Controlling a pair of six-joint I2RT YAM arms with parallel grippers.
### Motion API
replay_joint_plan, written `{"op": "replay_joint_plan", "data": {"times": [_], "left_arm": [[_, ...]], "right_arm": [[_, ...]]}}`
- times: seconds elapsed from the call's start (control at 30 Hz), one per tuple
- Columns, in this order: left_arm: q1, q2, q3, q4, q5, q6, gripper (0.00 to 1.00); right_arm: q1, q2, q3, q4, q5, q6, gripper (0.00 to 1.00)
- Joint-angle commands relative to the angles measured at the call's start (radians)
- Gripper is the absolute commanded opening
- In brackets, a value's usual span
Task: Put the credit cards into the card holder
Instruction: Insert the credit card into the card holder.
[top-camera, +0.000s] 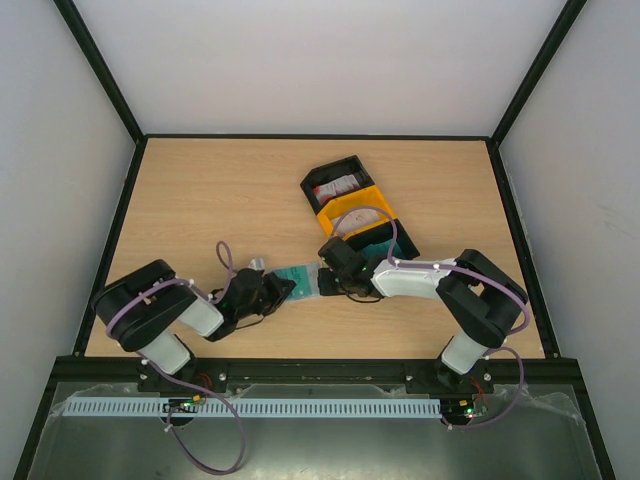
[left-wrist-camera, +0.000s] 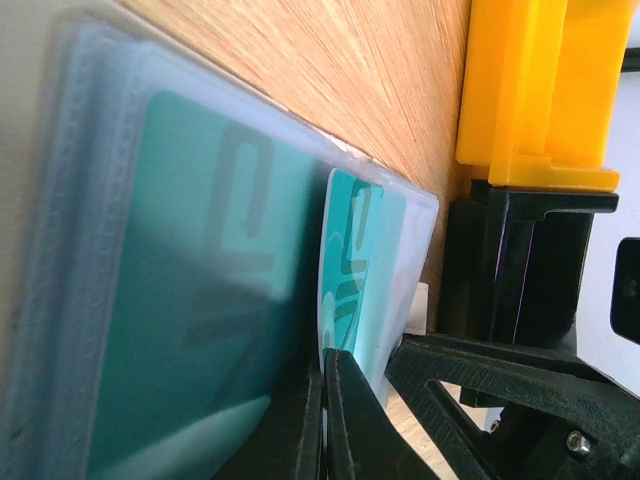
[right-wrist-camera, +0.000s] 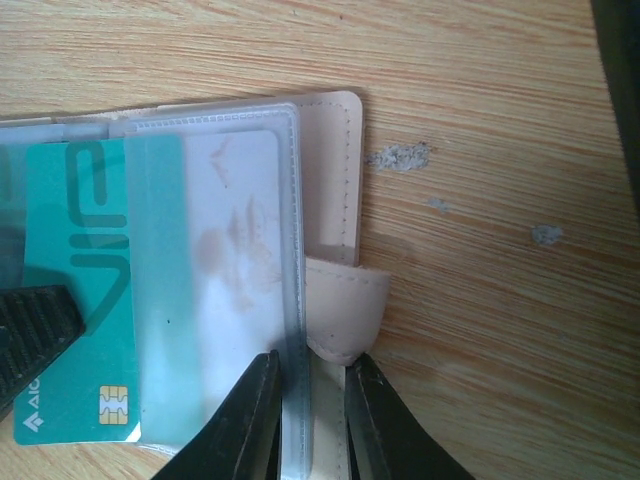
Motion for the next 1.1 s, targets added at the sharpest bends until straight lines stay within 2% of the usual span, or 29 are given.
{"op": "replay_joint_plan", "data": {"times": [0.0, 0.33, 0.53, 0.67, 0.93, 1.07], "left_arm": [[-0.010, 0.055, 0.007, -0.066, 0.032, 0.059, 0.03], [-0.009, 0.068, 0.026, -0.043, 0.080, 0.088, 0.09], [-0.009, 0.040, 0.063, -0.106, 0.101, 0.134, 0.15], [-0.009, 0.042, 0.076, -0.116, 0.107, 0.157, 0.15], [0.007, 0.144, 0.111, -0.053, 0.177, 0.167, 0.13], [0.014, 0.120, 0.084, -0.040, 0.181, 0.155, 0.17]], "right_arm": [[0.009, 0.056, -0.020, -0.006, -0.036, -0.004, 0.16], [0.010, 0.053, -0.017, -0.008, -0.034, 0.001, 0.16], [0.009, 0.034, -0.022, 0.003, -0.027, 0.007, 0.16], [0.008, 0.020, -0.031, 0.016, -0.025, 0.018, 0.16], [0.009, 0.019, -0.043, 0.032, -0.018, 0.031, 0.15], [0.009, 0.013, -0.046, 0.032, -0.008, 0.040, 0.15]]}}
